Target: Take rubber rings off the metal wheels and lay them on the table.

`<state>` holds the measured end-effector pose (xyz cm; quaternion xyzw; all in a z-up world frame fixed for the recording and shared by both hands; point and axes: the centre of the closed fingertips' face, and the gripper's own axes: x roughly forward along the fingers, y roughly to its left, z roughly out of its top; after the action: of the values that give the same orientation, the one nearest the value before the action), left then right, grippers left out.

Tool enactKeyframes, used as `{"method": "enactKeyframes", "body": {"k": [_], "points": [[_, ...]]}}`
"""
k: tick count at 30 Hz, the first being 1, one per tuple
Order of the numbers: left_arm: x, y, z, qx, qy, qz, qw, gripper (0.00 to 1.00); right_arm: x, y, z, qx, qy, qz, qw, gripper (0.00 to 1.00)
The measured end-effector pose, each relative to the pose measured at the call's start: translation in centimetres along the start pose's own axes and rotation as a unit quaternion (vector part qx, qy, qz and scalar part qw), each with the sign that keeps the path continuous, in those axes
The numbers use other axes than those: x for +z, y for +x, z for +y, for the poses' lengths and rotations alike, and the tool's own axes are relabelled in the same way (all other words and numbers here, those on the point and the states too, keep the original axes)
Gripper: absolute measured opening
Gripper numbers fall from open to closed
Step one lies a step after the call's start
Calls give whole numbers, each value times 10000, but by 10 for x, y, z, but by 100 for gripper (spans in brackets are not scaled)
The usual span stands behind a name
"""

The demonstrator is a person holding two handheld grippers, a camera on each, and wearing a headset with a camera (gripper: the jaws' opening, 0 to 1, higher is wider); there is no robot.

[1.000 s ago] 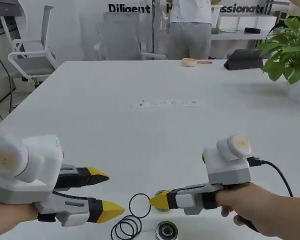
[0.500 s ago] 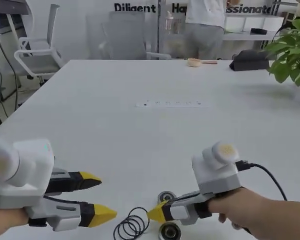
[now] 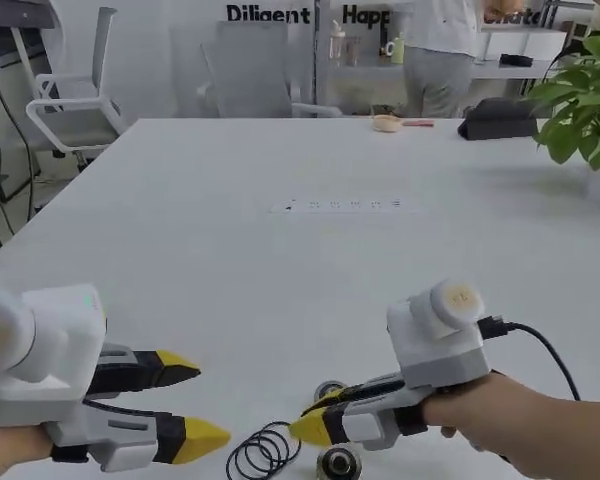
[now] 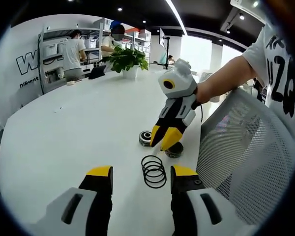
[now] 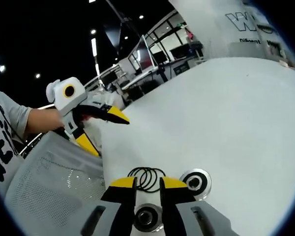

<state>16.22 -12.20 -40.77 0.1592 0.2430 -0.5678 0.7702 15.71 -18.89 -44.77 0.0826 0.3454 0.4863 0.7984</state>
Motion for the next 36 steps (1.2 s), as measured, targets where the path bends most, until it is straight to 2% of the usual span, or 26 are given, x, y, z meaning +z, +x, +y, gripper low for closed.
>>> {"method": "enactKeyframes", "body": {"k": [4, 8, 12, 16, 20, 24, 29, 36], "points": [[2, -2, -2, -23, 79, 8, 10000, 44, 5, -10, 3, -22, -173, -131, 9998, 22], [6, -5, -2, -29, 85, -39, 10000, 44, 11, -26, 7, -85, -501, -282, 9983, 28], [9, -9, -3, -28, 126, -69, 9999, 45, 10, -44, 8, -216, -894, -351, 9951, 35], [12, -12, -4, -28, 133, -115, 9998, 47, 8, -59, 8, -374, -1115, -420, 9922, 44], [14, -14, -5, -19, 133, -162, 9998, 50, 8, -76, 7, -538, -1212, -567, 9895, 52], [15, -18, -6, 13, 169, -181, 9997, 52, 4, -89, 9, -686, -1402, -598, 9859, 62], [17, -24, -9, 42, 204, -213, 9996, 57, -3, -108, 12, -850, -1570, -612, 9820, 69], [17, -30, -15, 17, 187, -297, 9994, 66, -7, -127, 16, -1050, -1593, -749, 9788, 77]]}}
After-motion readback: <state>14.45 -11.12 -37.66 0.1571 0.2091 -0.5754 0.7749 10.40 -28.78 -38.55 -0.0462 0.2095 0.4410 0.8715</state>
